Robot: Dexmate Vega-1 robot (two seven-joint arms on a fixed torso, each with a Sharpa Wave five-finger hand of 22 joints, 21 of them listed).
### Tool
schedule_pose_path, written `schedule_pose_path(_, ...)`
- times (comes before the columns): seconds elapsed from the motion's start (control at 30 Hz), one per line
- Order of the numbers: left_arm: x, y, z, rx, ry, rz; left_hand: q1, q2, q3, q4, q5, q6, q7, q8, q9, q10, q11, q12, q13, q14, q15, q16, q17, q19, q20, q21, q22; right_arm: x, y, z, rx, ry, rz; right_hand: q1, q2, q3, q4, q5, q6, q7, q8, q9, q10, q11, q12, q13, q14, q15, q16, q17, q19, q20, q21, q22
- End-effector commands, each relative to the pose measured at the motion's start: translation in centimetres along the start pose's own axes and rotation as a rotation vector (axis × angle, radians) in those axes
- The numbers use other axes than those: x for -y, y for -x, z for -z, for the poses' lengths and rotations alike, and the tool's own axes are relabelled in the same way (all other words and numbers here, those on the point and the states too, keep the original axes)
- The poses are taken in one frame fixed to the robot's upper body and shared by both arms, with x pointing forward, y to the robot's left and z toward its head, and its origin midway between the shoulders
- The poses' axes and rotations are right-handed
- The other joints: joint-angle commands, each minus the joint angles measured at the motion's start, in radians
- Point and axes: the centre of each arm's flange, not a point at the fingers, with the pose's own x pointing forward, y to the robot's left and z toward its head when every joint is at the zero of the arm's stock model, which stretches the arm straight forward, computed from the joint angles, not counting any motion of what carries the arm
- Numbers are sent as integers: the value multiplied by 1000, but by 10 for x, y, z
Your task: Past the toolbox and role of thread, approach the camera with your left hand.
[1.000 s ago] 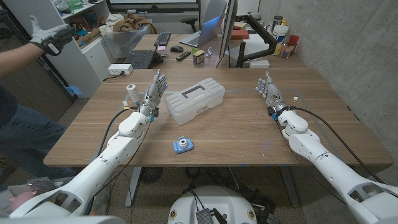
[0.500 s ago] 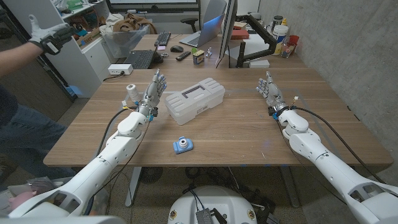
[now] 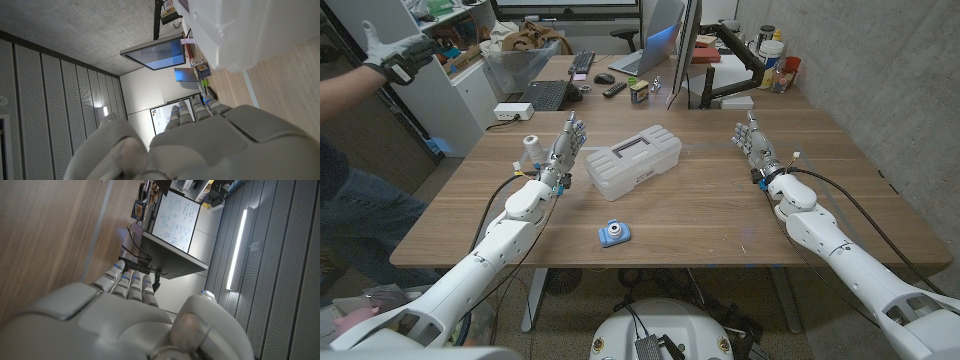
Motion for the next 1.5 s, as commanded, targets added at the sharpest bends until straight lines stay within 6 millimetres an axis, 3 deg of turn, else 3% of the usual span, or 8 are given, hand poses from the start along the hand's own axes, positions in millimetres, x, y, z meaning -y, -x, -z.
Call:
schedule_pose_path(0.03,-2,3,-4,-3,-37,13,8,4,2,-4,9,8,7,7,4,2,10,7,1,5,5,6,1,-7,0,3,3,-1,2,-4,9,13,7,5,6,-7,-2,6,9,2,2,6,3,1,2,4,2,2,1,6,11,-11,2,3)
schedule_pose_path(0.83,8,15,-27,63,-63,84,32,10,5,-17,8,6,11,4,5,-7,29,3,1,3,20,4,0,-17,13,2,2,0,1,-7,27,5,21,5,9,-10,-3,6,15,-4,2,6,11,2,1,4,7,-3,-1,6,9,-11,0,4)
schedule_pose_path(1.5,12,27,-37,106,-40,121,54,15,8,-28,5,13,9,6,6,-6,27,3,2,3,21,4,0,-20,17,3,3,0,-4,-11,36,19,12,7,10,-12,-4,5,17,-9,2,6,13,-1,-2,4,8,-6,-3,6,8,-13,-2,4)
